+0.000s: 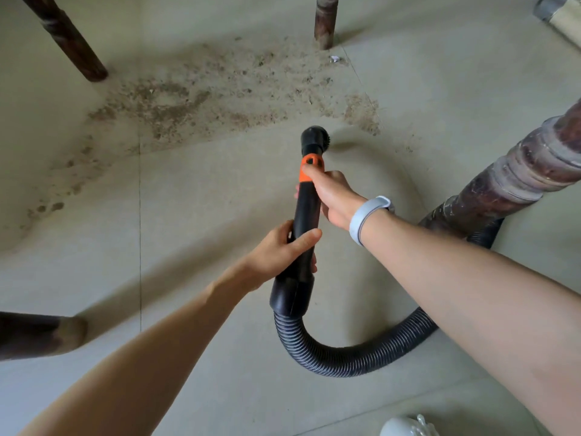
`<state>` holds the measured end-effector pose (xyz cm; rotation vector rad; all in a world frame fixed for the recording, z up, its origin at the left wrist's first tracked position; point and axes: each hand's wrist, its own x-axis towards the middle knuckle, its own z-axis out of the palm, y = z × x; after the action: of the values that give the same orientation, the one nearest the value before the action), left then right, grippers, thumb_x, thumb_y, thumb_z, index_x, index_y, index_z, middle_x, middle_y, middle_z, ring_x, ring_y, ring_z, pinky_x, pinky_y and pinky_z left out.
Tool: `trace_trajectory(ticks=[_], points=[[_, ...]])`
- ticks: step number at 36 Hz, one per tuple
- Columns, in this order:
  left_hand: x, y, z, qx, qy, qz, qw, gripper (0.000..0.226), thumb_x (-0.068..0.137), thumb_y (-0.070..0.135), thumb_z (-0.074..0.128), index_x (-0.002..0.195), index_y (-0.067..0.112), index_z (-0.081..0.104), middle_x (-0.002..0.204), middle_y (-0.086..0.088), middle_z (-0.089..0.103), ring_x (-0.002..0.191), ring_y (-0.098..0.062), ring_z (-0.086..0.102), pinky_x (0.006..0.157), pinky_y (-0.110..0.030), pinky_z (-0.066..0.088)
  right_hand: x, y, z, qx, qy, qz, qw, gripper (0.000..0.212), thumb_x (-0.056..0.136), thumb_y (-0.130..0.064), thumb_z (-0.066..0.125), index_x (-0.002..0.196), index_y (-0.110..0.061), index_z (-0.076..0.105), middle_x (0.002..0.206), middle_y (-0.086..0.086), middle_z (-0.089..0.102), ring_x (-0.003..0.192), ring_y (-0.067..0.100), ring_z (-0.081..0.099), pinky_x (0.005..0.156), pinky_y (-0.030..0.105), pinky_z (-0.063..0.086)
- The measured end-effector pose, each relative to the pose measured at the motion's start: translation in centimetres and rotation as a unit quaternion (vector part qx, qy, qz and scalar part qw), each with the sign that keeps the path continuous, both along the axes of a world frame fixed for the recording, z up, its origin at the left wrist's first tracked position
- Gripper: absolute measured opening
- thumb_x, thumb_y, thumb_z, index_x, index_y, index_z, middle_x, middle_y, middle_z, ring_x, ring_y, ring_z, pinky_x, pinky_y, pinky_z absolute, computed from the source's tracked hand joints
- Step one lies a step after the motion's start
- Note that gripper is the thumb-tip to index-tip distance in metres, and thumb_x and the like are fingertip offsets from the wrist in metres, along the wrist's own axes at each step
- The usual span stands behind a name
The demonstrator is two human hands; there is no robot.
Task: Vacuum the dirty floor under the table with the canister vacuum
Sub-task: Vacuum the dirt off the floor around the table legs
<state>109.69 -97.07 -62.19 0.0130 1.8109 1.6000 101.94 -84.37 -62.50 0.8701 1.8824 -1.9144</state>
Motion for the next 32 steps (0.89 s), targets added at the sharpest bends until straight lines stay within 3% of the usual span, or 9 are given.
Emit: trace_trajectory(ticks=[3, 6, 12, 15, 18, 21, 24, 28, 32], points=[[0.4, 0.1, 0.1, 0.038, -0.081, 0.012, 0.996, 0.016, 0.091, 0.02, 0.061, 0.093, 0.009, 0.05, 0.072, -0.007, 0.064, 0.066, -0.027, 0.065, 0.067, -0.037, 0.056, -0.7, 0.0, 0.9, -0.025, 0.015, -0.052, 0.998, 0.025, 0.092, -0.03, 0.057, 0.085, -0.007, 0.052, 0.066, 0.007, 0.061, 0.058, 0.022, 0.061, 0.064, 0.03, 0.052], [0.2, -0.2, 0.2, 0.06, -0.102, 0.003, 0.993, 0.015, 0.088, 0.014, 0.063, 0.093, 0.008, 0.051, 0.077, -0.009, 0.063, 0.064, -0.026, 0.065, 0.062, -0.034, 0.057, -0.9, 0.3, 1.5, -0.064, 0.015, -0.1, 0.993, 0.026, 0.094, -0.028, 0.056, 0.082, -0.008, 0.046, 0.066, 0.008, 0.055, 0.05, 0.02, 0.056, 0.059, 0.031, 0.051], [-0.3, -1.0, -0.9, 0.071, -0.106, -0.021, 0.992, 0.073, 0.056, 0.043, 0.076, 0.113, 0.005, 0.053, 0.078, -0.01, 0.066, 0.066, -0.027, 0.065, 0.062, -0.034, 0.056, -1.3, 1.6, 2.0, -0.09, 0.032, -0.234, 0.968, 0.029, 0.097, -0.028, 0.052, 0.081, -0.004, 0.046, 0.067, 0.009, 0.048, 0.048, 0.017, 0.051, 0.047, 0.027, 0.053], [-0.5, -1.3, -1.4, 0.028, -0.059, -0.004, 0.998, 0.081, 0.052, 0.051, 0.075, 0.116, 0.005, 0.054, 0.085, -0.01, 0.064, 0.074, -0.023, 0.065, 0.063, -0.033, 0.056, -1.1, 2.8, 2.0, -0.074, 0.034, -0.289, 0.954, 0.026, 0.096, -0.023, 0.048, 0.076, -0.007, 0.043, 0.063, 0.007, 0.047, 0.042, 0.016, 0.049, 0.046, 0.024, 0.051], [-0.8, -1.3, -1.6, -0.019, -0.017, 0.024, 0.999, 0.071, 0.06, 0.051, 0.078, 0.112, 0.007, 0.058, 0.092, -0.011, 0.062, 0.073, -0.017, 0.065, 0.061, -0.027, 0.055, -0.8, 3.7, 2.0, -0.058, 0.037, -0.336, 0.939, 0.022, 0.095, -0.02, 0.048, 0.077, -0.008, 0.044, 0.059, 0.007, 0.048, 0.041, 0.017, 0.048, 0.041, 0.022, 0.048], [-1.3, -1.0, -1.6, -0.058, 0.034, 0.049, 0.997, 0.044, 0.08, 0.034, 0.075, 0.108, 0.005, 0.059, 0.085, -0.007, 0.061, 0.063, -0.009, 0.061, 0.063, -0.03, 0.059, -0.5, 3.9, 1.7, -0.043, 0.034, -0.37, 0.927, 0.023, 0.094, -0.024, 0.051, 0.101, -0.002, 0.05, 0.071, 0.012, 0.058, 0.043, 0.018, 0.051, 0.036, 0.019, 0.045], [-2.0, -0.8, -1.8, -0.084, 0.078, 0.069, 0.991, 0.059, 0.062, 0.054, 0.079, 0.098, 0.011, 0.062, 0.072, -0.003, 0.062, 0.058, -0.009, 0.06, 0.069, -0.041, 0.058, -0.5, 3.9, 1.3, -0.017, 0.035, -0.389, 0.92, 0.039, 0.09, -0.025, 0.058, 0.12, -0.002, 0.047, 0.087, 0.014, 0.065, 0.046, 0.017, 0.056, 0.047, 0.025, 0.049], [-3.1, -1.2, -2.2, -0.117, 0.12, 0.078, 0.983, 0.061, 0.051, 0.067, 0.065, 0.086, 0.017, 0.063, 0.066, 0.002, 0.061, 0.063, -0.017, 0.061, 0.074, -0.049, 0.057, -0.4, 4.3, 1.3, 0.007, -0.014, -0.398, 0.917, 0.046, 0.083, -0.026, 0.064, 0.121, -0.007, 0.047, 0.102, 0.011, 0.067, 0.082, 0.027, 0.067, 0.074, 0.035, 0.054], [-3.9, -1.2, -2.4, -0.119, 0.141, 0.069, 0.98, 0.053, 0.051, 0.067, 0.064, 0.078, 0.022, 0.063, 0.059, 0.009, 0.059, 0.057, -0.012, 0.057, 0.065, -0.037, 0.052, 0.3, 4.4, 1.2, 0.007, -0.059, -0.377, 0.924, 0.036, 0.083, -0.027, 0.063, 0.112, -0.006, 0.055, 0.093, 0.004, 0.065, 0.081, 0.023, 0.064, 0.075, 0.032, 0.049]])
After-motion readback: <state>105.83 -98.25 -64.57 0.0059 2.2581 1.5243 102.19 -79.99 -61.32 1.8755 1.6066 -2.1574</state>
